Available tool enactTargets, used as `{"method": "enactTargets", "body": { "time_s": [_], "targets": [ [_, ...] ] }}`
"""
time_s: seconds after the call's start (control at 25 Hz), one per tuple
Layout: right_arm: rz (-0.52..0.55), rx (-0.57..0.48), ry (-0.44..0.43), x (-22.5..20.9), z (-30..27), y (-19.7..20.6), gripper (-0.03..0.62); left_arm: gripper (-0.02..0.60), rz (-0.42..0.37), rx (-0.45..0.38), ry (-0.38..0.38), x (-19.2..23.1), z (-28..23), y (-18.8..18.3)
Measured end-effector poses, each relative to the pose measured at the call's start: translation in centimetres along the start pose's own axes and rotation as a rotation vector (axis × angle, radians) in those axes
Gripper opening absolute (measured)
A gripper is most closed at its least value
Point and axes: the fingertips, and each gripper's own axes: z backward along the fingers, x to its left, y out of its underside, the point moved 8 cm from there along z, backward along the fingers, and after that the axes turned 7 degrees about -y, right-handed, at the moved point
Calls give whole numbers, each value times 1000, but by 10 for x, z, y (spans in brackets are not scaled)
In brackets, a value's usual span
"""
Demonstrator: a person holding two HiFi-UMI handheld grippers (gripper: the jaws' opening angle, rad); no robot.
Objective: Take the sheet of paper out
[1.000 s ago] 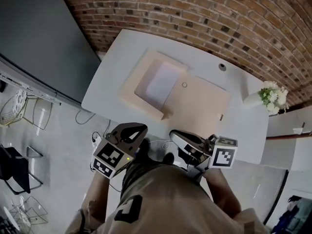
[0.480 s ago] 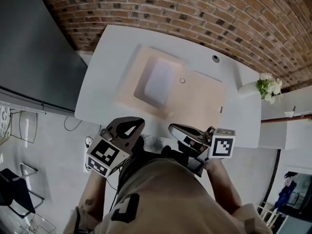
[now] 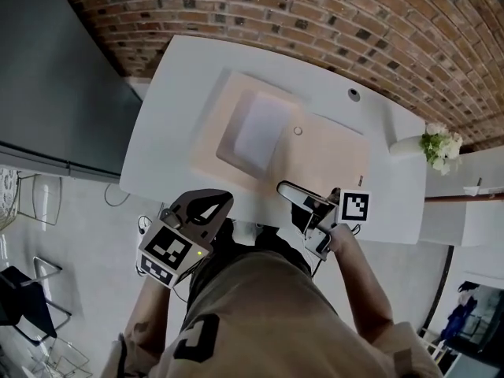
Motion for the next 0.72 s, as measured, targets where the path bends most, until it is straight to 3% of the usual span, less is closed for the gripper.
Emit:
{"method": "enactTargets", "body": {
  "time_s": [0.16,0.44,0.72],
  "targets": [
    [-149,-20,9,-48,0,-20,336,14,13,12,-33,-4,-8,-6],
    [-256,97,160,-111,-18,-33,367,14,28,31,-91,-5,-14,-10],
    [-367,133,200,-143,-35,-30,367,14,49,44,-134,0,-13,-7]
  ]
}}
